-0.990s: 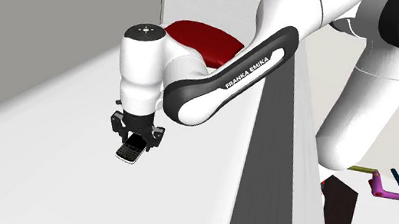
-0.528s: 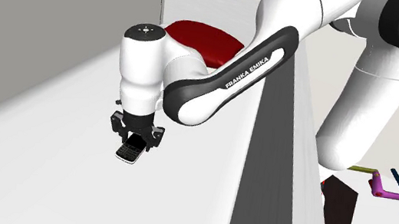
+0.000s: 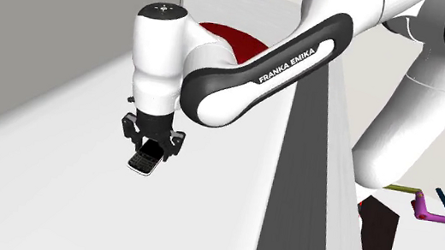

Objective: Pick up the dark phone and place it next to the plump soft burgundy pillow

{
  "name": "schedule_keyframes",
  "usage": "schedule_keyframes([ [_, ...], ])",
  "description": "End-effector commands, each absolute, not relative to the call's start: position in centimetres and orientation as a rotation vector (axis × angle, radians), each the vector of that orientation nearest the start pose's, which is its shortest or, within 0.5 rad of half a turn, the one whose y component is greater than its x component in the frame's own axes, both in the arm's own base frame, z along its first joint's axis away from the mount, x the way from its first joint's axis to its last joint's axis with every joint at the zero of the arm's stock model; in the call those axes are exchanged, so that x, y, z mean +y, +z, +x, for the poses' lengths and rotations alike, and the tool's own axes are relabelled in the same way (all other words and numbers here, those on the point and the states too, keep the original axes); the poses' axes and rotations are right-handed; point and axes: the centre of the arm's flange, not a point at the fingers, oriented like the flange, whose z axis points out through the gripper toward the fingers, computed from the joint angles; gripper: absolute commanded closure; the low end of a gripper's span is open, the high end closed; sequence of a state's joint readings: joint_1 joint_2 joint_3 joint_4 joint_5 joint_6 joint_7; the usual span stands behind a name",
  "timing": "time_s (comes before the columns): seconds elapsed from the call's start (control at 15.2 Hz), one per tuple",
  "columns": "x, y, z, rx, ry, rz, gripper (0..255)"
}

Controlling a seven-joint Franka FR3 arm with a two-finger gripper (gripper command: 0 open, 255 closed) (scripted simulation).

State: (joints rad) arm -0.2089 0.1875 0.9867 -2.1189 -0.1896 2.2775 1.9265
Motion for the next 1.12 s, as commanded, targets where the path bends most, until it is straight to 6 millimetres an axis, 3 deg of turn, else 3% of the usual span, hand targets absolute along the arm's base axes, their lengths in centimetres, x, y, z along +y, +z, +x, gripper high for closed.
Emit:
schedule_keyframes([
  [0.0, 38.6, 37.8, 41.3, 1.533, -0.008, -2.67, 255],
  [1.06, 38.6, 46.3, 41.3, 1.533, -0.008, -2.67, 255],
])
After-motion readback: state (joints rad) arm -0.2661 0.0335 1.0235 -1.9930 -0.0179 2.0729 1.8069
